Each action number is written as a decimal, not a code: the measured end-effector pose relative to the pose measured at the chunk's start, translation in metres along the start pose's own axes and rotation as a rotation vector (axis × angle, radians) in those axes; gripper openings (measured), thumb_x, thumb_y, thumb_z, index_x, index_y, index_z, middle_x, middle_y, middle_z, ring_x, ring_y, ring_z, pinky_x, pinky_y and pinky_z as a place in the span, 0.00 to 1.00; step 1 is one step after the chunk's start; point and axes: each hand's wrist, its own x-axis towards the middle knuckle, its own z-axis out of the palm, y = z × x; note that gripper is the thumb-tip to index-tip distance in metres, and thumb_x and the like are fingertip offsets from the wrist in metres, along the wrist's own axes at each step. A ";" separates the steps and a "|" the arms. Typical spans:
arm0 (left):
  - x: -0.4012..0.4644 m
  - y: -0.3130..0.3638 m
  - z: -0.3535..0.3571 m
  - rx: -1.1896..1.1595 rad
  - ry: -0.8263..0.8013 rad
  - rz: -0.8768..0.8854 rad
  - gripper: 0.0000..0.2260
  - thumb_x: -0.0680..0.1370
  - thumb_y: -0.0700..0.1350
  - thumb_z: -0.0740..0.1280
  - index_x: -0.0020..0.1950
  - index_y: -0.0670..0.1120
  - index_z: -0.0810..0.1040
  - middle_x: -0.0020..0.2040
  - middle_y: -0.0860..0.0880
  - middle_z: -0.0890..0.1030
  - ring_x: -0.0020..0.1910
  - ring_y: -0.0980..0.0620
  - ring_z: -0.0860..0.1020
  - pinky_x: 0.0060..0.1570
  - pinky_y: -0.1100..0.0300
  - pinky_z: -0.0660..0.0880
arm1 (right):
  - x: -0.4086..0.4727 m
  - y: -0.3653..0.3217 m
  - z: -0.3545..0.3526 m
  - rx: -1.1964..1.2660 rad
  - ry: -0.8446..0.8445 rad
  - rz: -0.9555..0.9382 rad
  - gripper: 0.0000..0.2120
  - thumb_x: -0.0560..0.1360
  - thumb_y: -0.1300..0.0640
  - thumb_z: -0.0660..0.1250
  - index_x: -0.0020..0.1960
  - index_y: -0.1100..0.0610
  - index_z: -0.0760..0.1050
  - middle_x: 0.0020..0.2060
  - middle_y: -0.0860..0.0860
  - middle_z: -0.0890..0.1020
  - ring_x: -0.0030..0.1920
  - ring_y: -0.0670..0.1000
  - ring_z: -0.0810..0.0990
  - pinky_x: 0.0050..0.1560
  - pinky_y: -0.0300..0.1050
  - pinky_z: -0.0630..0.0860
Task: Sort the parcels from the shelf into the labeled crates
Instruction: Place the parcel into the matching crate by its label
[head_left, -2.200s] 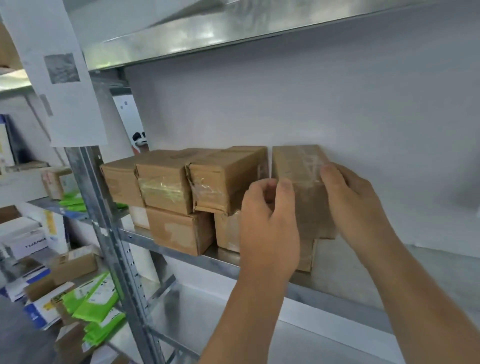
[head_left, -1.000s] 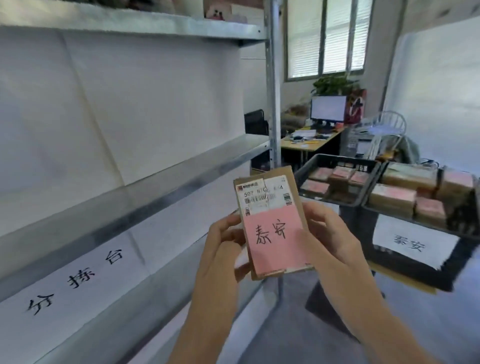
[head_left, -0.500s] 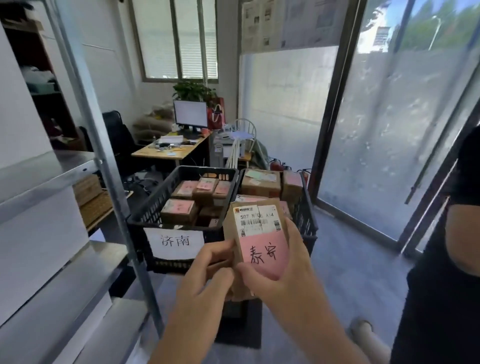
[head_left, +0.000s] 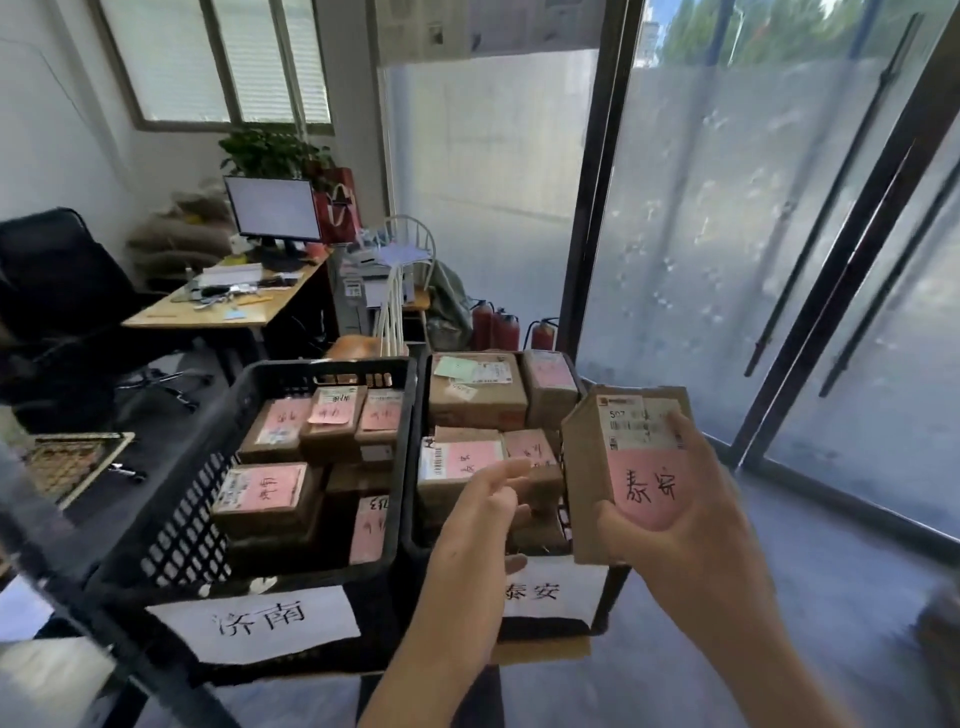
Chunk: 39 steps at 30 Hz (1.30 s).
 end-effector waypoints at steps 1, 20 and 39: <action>0.018 -0.003 -0.006 -0.007 0.059 -0.013 0.15 0.86 0.55 0.59 0.52 0.73 0.83 0.59 0.62 0.85 0.62 0.61 0.81 0.66 0.47 0.78 | 0.015 0.009 0.005 -0.005 0.002 0.017 0.49 0.63 0.41 0.75 0.78 0.31 0.55 0.58 0.42 0.74 0.50 0.41 0.76 0.46 0.51 0.79; 0.229 -0.012 -0.067 0.074 0.618 -0.033 0.16 0.88 0.56 0.55 0.61 0.60 0.83 0.61 0.57 0.85 0.63 0.53 0.83 0.66 0.41 0.80 | 0.332 0.050 0.162 -0.230 -0.943 -0.584 0.40 0.66 0.46 0.77 0.72 0.27 0.65 0.70 0.29 0.60 0.66 0.41 0.64 0.59 0.39 0.73; 0.236 -0.009 -0.093 0.151 0.736 -0.051 0.14 0.88 0.54 0.56 0.62 0.59 0.81 0.61 0.57 0.84 0.62 0.57 0.83 0.64 0.44 0.81 | 0.335 0.062 0.243 -0.246 -1.176 -0.671 0.37 0.70 0.46 0.73 0.74 0.28 0.62 0.71 0.30 0.60 0.71 0.42 0.65 0.70 0.42 0.67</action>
